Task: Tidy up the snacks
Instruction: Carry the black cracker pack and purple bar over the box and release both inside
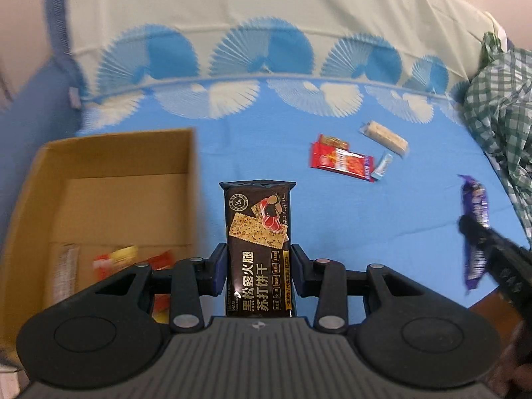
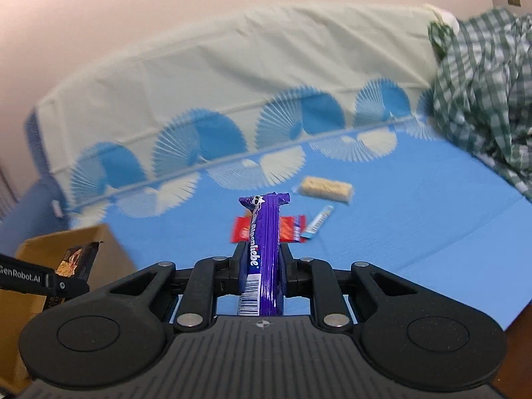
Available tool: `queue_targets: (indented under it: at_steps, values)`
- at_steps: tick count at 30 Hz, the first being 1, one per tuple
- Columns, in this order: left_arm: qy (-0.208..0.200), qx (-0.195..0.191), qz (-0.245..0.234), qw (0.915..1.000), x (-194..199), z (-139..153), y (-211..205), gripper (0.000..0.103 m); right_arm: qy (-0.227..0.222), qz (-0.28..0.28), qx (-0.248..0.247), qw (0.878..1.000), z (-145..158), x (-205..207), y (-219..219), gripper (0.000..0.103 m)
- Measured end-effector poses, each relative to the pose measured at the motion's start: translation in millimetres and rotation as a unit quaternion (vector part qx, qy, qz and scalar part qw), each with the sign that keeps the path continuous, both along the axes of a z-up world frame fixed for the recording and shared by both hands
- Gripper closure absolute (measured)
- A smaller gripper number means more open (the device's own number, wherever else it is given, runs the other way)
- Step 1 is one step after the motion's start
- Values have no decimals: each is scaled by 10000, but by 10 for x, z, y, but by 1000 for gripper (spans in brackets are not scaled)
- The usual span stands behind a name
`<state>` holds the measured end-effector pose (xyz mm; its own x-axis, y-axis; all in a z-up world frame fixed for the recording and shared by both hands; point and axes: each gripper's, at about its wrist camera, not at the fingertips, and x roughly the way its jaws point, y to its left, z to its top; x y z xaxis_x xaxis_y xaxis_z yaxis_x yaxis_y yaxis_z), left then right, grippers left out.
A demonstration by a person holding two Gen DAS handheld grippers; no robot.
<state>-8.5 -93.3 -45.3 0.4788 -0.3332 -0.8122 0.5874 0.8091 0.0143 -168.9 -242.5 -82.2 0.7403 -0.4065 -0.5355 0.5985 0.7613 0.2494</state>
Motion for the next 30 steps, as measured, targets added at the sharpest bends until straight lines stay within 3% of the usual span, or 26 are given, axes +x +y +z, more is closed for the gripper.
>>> queue_targets:
  at_steps: [7, 15, 21, 30]
  values:
    - [-240, 213, 633, 9975, -406, 310, 1016, 60, -273, 714, -5, 9971, 418, -512, 816, 84]
    - [-222, 304, 1218, 9918, -786, 371, 1992, 60, -306, 1560, 34, 9873, 541, -745, 1727, 84]
    - [-324, 144, 1314, 9907, -1048, 398, 2337, 60, -119, 2013, -213, 9792, 568, -835, 2199, 84]
    - [-311, -60, 1245, 9917, -1167, 406, 2448, 60, -69, 2068, -527, 9769, 658, -924, 2419, 84]
